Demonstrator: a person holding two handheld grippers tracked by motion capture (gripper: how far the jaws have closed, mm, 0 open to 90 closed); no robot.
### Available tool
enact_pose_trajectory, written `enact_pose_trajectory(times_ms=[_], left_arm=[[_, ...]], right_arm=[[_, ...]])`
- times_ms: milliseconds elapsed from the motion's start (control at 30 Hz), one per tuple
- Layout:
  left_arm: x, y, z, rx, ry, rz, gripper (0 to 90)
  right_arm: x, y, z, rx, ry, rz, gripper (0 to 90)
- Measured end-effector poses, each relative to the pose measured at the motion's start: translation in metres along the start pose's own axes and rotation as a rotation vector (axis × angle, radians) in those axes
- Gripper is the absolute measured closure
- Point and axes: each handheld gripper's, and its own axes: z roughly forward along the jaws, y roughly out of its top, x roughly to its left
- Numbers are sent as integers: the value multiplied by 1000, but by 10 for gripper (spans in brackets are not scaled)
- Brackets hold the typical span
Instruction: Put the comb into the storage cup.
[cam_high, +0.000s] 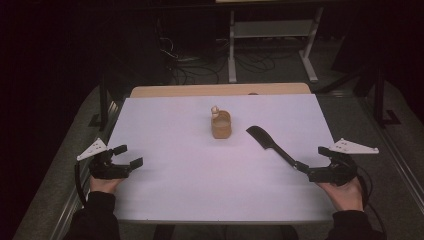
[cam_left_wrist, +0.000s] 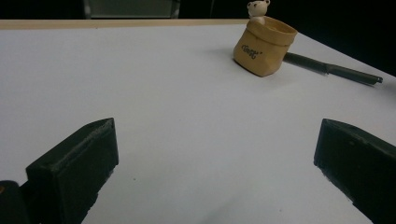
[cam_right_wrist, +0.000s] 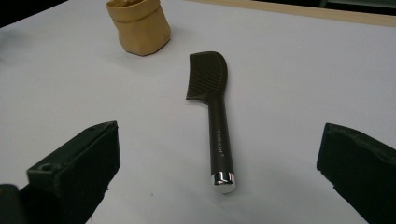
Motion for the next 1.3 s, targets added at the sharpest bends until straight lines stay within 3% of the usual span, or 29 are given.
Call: enact_pose_trajectory(times_ms=[267,700,1300], left_arm=[[-3,0,1,9,5,8,0],[-3,0,1,8,8,2,0],[-2,0,1,9,11,6,0]], right_arm=[[3,10,1,14,-23,-38,0],[1,33,8,69,6,-64,0],[-1,51,23,151,36,-88,0]])
